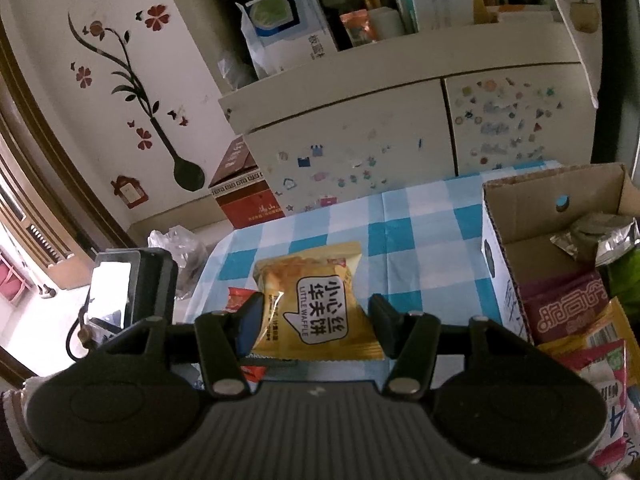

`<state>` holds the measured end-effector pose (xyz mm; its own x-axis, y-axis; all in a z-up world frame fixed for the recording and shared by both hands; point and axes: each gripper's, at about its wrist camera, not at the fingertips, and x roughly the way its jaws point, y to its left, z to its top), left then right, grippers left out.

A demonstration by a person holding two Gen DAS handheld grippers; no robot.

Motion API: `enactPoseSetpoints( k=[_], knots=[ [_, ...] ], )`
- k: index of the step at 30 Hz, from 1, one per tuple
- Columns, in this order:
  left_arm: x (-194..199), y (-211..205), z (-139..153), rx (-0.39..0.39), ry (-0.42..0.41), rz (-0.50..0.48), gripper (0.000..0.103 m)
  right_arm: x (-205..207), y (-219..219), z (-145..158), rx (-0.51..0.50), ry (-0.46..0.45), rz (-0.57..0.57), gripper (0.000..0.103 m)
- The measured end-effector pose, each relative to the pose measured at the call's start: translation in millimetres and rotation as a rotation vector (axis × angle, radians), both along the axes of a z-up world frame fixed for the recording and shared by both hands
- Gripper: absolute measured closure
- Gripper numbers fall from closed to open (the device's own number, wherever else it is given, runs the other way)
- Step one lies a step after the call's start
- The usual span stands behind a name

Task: Organize snacks
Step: 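Carry the red-orange packet to the box with the left tool while the right tool carries the yellow packet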

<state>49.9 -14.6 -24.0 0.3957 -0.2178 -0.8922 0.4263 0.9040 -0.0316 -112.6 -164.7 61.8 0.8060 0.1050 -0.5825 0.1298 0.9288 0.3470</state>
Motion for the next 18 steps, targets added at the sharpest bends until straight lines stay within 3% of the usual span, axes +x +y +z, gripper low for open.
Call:
enactPoseSetpoints(
  k=[8, 11, 13, 18],
  knots=[
    [-2.2, -1.4, 0.0, 0.006, -0.014, -0.011, 0.0, 0.8, 0.7, -0.4, -0.003, 0.005, -0.007, 0.045],
    [-5.5, -3.6, 4.2, -0.01, -0.018, -0.038, 0.013, 1.0, 0.5, 0.3, -0.005, 0.004, -0.013, 0.045],
    [-8.6, -5.4, 8.2, -0.017, -0.023, -0.052, 0.027, 0.6, 0.4, 0.6, -0.007, 0.004, -0.019, 0.045],
    [-17.4, -4.8, 15.2, -0.014, -0.032, -0.052, 0.027, -1.3, 1.3, 3.8, -0.017, 0.002, -0.026, 0.045]
  ],
)
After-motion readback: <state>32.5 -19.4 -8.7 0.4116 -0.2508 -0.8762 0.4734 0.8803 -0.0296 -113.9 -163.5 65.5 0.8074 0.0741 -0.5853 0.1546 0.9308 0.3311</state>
